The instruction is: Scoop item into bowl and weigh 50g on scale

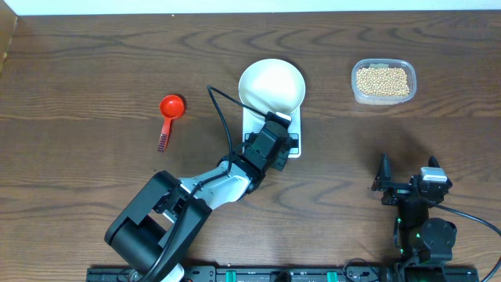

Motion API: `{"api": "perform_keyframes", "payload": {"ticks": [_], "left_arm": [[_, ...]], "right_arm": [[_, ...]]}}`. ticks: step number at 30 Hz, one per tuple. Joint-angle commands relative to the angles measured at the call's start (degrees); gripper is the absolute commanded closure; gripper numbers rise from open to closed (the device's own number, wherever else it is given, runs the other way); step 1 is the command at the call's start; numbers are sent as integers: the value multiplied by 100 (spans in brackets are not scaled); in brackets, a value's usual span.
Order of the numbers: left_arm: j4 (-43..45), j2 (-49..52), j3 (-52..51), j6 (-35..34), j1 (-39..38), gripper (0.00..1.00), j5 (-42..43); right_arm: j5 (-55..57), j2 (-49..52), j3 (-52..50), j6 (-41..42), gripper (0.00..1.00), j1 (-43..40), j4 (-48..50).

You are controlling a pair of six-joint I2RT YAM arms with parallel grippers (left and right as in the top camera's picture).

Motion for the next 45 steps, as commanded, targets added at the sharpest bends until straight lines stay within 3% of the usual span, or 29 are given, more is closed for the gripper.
{"api": "perform_keyframes", "payload": {"ticks": [1,45], "left_arm": [[-37,90,42,122,-2,93,-103],[-367,348,28,118,-13,93,-140]], "right_arm": [[46,-9,-17,-24,1,44,-4],[46,-9,-17,-24,1,46,-4]]}}
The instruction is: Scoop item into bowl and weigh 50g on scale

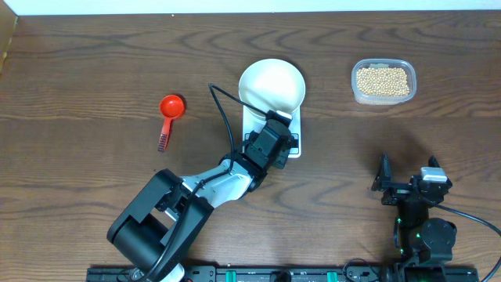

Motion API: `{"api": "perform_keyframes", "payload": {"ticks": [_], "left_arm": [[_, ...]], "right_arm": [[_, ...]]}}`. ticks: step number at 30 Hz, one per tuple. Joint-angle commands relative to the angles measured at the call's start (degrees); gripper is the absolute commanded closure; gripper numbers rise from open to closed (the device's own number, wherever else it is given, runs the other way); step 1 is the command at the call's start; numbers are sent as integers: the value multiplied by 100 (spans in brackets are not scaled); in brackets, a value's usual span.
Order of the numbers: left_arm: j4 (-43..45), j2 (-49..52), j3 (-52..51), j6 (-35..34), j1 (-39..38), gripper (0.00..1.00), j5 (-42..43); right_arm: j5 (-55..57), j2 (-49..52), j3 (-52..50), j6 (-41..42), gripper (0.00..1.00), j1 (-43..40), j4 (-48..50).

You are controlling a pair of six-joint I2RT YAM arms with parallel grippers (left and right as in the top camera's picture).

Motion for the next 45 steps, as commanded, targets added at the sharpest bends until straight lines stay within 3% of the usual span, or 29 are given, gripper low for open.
{"api": "perform_keyframes", "payload": {"ticks": [1,45], "left_arm": [[-247,254,-101,114,-13,93,-15],[-605,511,-120,-22,-107,93,-170]], "right_arm": [[46,-9,-17,-26,1,44,-4],[46,-9,-17,-26,1,44,-4]]}}
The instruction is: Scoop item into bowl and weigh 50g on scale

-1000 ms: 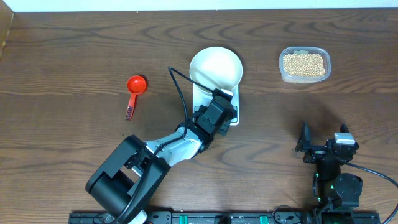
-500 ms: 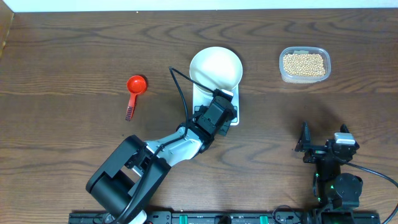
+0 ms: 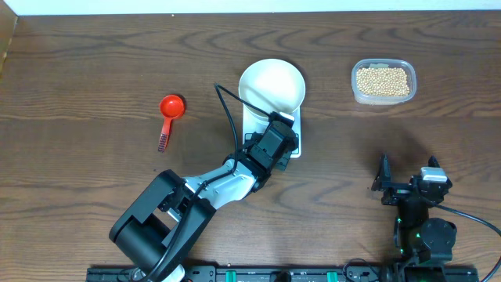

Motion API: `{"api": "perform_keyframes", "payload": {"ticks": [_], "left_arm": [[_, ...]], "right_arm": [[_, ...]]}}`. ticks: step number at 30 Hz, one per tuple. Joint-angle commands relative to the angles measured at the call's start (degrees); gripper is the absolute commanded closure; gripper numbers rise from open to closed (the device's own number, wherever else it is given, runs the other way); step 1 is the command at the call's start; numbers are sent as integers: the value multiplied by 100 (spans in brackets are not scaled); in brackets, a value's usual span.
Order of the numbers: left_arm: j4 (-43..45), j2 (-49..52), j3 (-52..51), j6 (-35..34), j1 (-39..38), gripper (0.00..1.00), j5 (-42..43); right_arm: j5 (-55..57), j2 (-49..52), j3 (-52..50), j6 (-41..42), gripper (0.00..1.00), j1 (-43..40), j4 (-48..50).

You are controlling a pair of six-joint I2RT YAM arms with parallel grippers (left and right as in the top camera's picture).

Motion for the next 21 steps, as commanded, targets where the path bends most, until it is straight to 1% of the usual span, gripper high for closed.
{"api": "perform_keyframes", "payload": {"ticks": [1,15,21], "left_arm": [[-315,461,-238,-28,26,93,20],[-470,538,-245,-118,26,93,4],[-511,603,-254,-448,26,93,-22]], "right_arm": [[46,-9,-17,-26,1,44,-4],[46,-9,-17,-26,1,44,-4],[46,-9,-17,-26,1,46,-4]]}}
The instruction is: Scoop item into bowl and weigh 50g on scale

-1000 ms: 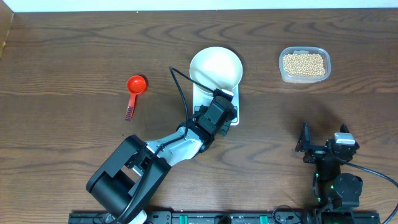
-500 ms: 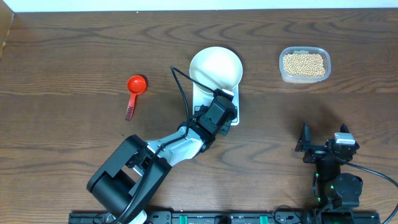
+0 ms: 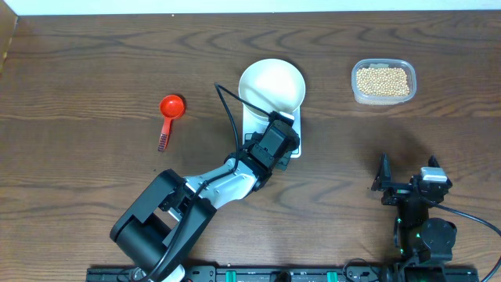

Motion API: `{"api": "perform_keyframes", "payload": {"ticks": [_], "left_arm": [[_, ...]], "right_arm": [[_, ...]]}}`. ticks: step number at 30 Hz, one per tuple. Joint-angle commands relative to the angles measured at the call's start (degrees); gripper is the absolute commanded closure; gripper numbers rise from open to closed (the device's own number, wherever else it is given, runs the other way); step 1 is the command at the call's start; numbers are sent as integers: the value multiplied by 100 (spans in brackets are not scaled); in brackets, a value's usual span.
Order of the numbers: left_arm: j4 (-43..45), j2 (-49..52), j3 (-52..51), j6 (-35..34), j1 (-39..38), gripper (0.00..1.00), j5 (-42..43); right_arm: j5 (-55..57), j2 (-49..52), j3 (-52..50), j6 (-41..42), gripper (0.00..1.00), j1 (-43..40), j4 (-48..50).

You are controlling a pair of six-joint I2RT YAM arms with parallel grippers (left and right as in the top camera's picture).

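An empty white bowl stands on the white scale at the middle of the table. My left gripper hangs over the scale's front part, just short of the bowl; the wrist hides its fingertips. The red scoop lies on the table to the left, apart from both grippers. A clear tub of soybeans sits at the back right. My right gripper rests near the front right, shut and holding nothing.
The left arm stretches diagonally from its base at the front left to the scale, with a black cable looping beside the bowl. The table's far edge runs along the top.
My left gripper was over the front of the scale, below the bowl, at the oldest moment. It then stood a touch further right over the same spot and has stayed there. Bowl, scoop, soybean tub and right arm have kept their places.
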Motion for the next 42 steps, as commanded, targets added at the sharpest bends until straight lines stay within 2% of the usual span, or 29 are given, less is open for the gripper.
{"api": "perform_keyframes", "payload": {"ticks": [1,11,42], "left_arm": [[-367,562,-337,-313,42,93,13],[-682,562,-339,-654,42,93,-238],[-704,564,-372,-739,28,93,-216]], "right_arm": [[46,-9,-17,-24,1,44,-4],[46,-9,-17,-24,1,44,-4],[46,-9,-17,-24,1,44,-4]]}}
